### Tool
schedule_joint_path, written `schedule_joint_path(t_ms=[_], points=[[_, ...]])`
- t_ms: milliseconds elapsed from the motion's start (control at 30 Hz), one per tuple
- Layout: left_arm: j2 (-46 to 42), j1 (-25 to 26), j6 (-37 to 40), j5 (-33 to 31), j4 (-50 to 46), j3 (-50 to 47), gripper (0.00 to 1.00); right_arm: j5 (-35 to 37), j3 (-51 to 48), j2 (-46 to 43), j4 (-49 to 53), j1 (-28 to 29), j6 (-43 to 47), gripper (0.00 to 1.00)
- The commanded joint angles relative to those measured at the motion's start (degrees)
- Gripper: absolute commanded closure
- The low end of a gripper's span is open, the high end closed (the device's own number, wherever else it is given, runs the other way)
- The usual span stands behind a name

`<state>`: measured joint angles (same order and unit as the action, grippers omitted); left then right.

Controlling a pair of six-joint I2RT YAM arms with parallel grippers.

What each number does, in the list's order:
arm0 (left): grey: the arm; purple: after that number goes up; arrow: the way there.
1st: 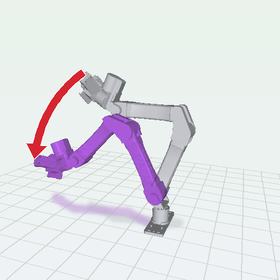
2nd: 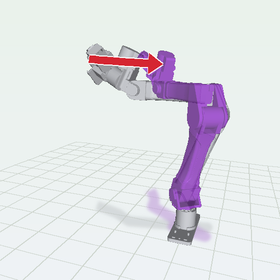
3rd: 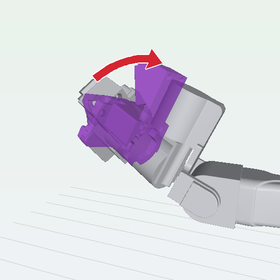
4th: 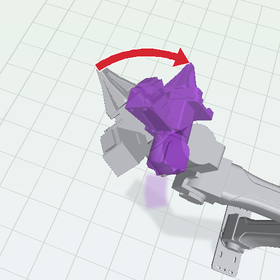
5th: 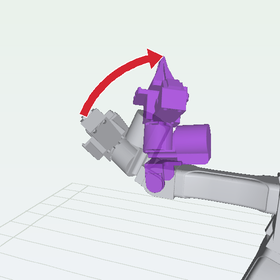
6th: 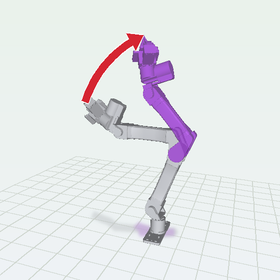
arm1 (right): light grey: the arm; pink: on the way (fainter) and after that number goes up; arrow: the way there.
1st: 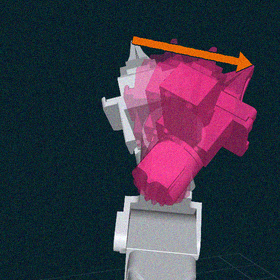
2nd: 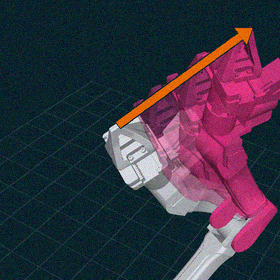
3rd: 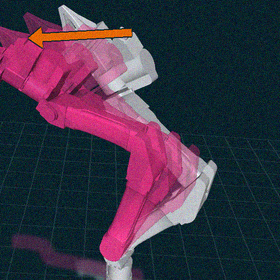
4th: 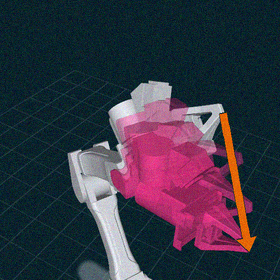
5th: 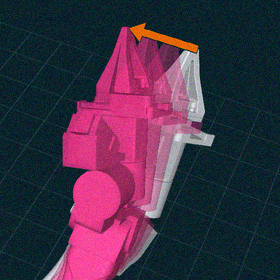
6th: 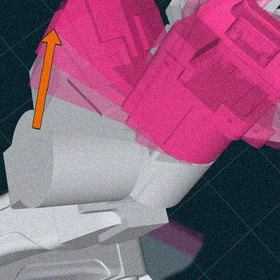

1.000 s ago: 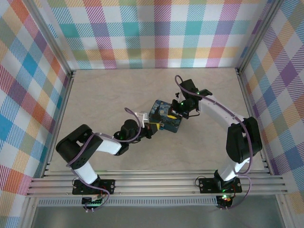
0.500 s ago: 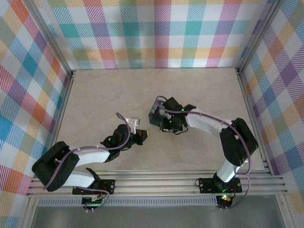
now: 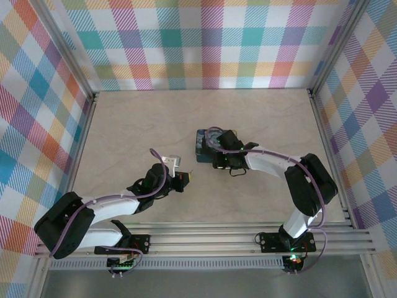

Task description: Unlock a padlock with a key

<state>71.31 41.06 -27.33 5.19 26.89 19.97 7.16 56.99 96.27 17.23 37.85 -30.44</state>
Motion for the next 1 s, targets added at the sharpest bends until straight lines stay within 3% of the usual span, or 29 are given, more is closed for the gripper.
schedule_joint_path(t_ms=[0,400,967], points=[[-1.96,-0.56,1.20,-0.53,-1.56,-1.21,1.00,3.99,-3.11,-0.86,-8.97,2.02,0.25,0.44],[-6.39,-1.18,1.16,-0.80,-5.53,-2.69,1.00,15.01,-2.31,6.15,-15.80,6.07,-1.15,0.42],[-8.70,-1.49,1.23,-1.15,-5.62,-4.58,1.00,20.15,-2.41,11.47,-25.18,6.45,-0.85,0.50]])
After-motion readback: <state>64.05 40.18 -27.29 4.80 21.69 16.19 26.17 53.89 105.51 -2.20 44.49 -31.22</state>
